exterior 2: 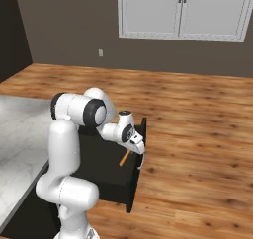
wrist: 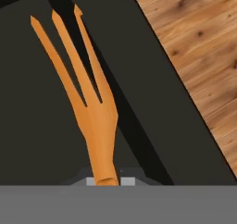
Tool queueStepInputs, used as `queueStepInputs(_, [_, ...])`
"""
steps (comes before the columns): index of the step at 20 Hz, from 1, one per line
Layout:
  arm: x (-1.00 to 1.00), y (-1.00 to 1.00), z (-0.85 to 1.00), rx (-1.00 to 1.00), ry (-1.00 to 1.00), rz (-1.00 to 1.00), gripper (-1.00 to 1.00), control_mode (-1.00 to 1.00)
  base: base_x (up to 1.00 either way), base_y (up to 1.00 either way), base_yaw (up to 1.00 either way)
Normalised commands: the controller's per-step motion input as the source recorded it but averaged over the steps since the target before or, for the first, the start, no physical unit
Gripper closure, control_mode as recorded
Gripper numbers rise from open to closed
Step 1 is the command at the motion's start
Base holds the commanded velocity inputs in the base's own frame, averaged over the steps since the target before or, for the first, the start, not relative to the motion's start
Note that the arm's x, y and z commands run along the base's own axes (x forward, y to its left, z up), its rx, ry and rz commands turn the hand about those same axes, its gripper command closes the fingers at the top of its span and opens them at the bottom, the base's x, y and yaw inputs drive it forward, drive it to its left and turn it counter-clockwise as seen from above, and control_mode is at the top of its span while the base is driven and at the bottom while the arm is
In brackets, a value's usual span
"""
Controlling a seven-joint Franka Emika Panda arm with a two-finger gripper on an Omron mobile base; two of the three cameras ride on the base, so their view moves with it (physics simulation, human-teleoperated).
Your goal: Organize the utensils by type. Pick up the wooden spoons from the counter and place them in the open cabinet. Then pick up the metallic utensils from the counter and place them in the open drawer.
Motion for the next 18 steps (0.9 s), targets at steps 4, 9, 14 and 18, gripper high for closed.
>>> queueStepInputs(4, [0.0, -0.64, -0.64, 0.0, 0.0, 0.0, 1.0, -1.0, 0.0, 0.0, 0.0])
queueStepInputs(9, [0.07, -0.46, -0.6, 0.0, 0.0, 0.0, 1.0, -1.0, 0.0, 0.0, 0.0])
queueStepInputs(14, [0.32, 0.32, -0.1, 0.08, 0.0, 0.0, 1.0, -1.0, 0.0, 0.0, 0.0])
queueStepInputs(18, [0.28, 0.67, 0.06, 0.05, 0.0, 0.0, 1.0, -1.0, 0.0, 0.0, 0.0])
